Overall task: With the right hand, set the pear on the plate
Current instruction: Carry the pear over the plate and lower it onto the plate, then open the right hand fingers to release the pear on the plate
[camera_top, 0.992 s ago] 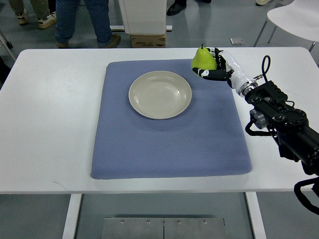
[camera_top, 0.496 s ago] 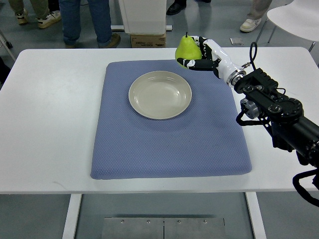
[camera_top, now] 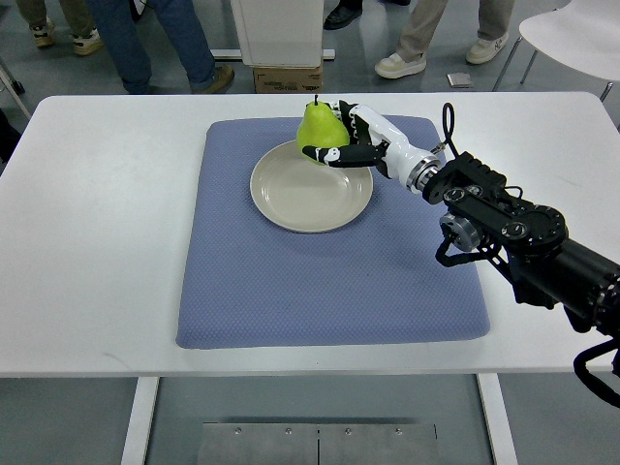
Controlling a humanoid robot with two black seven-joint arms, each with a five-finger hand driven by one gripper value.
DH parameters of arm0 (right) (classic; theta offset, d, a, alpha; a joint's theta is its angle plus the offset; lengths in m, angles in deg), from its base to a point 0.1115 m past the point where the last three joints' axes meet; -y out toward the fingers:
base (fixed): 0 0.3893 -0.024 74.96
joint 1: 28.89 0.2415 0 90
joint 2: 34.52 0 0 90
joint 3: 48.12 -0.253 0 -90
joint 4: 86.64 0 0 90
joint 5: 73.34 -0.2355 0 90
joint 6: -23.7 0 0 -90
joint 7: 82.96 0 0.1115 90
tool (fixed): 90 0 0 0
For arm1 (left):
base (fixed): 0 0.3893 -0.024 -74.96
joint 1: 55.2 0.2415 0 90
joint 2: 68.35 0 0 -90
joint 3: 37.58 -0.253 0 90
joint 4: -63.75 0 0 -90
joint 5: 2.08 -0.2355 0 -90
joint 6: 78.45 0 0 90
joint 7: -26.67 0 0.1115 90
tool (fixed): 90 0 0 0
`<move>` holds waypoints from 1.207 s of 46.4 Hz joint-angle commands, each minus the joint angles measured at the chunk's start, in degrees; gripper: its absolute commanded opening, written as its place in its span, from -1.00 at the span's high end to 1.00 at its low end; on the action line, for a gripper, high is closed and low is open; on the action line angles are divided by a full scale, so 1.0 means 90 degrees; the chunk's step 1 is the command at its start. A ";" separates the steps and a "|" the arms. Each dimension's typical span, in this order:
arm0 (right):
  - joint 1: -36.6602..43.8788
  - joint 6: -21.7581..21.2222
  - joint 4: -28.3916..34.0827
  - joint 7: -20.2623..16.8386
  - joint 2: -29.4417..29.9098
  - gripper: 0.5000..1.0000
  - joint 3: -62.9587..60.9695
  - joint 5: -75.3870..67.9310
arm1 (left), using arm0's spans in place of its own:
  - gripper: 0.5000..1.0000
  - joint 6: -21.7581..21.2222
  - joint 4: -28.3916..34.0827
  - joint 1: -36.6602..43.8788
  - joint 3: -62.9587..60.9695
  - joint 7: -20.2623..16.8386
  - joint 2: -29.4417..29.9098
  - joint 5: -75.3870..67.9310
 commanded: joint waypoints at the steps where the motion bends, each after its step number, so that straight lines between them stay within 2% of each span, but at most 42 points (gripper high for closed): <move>1: -0.0115 0.0004 0.0132 -0.0010 0.0000 1.00 0.0017 0.0000 | -1.00 0.0000 0.0000 0.0000 0.0000 0.0000 0.0000 -0.0001; 20: -0.0271 0.0014 0.0260 -0.0010 0.0000 1.00 0.0271 0.0000 | -1.00 0.0000 0.0000 0.0000 0.0000 0.0000 0.0000 -0.0001; 34: -0.0398 0.0199 0.0201 0.0020 0.0000 1.00 0.0271 0.0000 | -1.00 0.0000 0.0000 0.0000 0.0000 0.0000 0.0000 -0.0001; 50: -0.0486 0.0297 0.0172 0.0010 0.0000 -0.04 0.0290 0.0000 | -1.00 0.0000 0.0000 0.0000 0.0000 0.0000 0.0000 -0.0001; 56: -0.0486 0.0297 0.0133 0.0010 0.0000 -0.23 0.0281 0.0000 | -1.00 0.0000 0.0000 0.0000 0.0000 0.0000 0.0000 -0.0001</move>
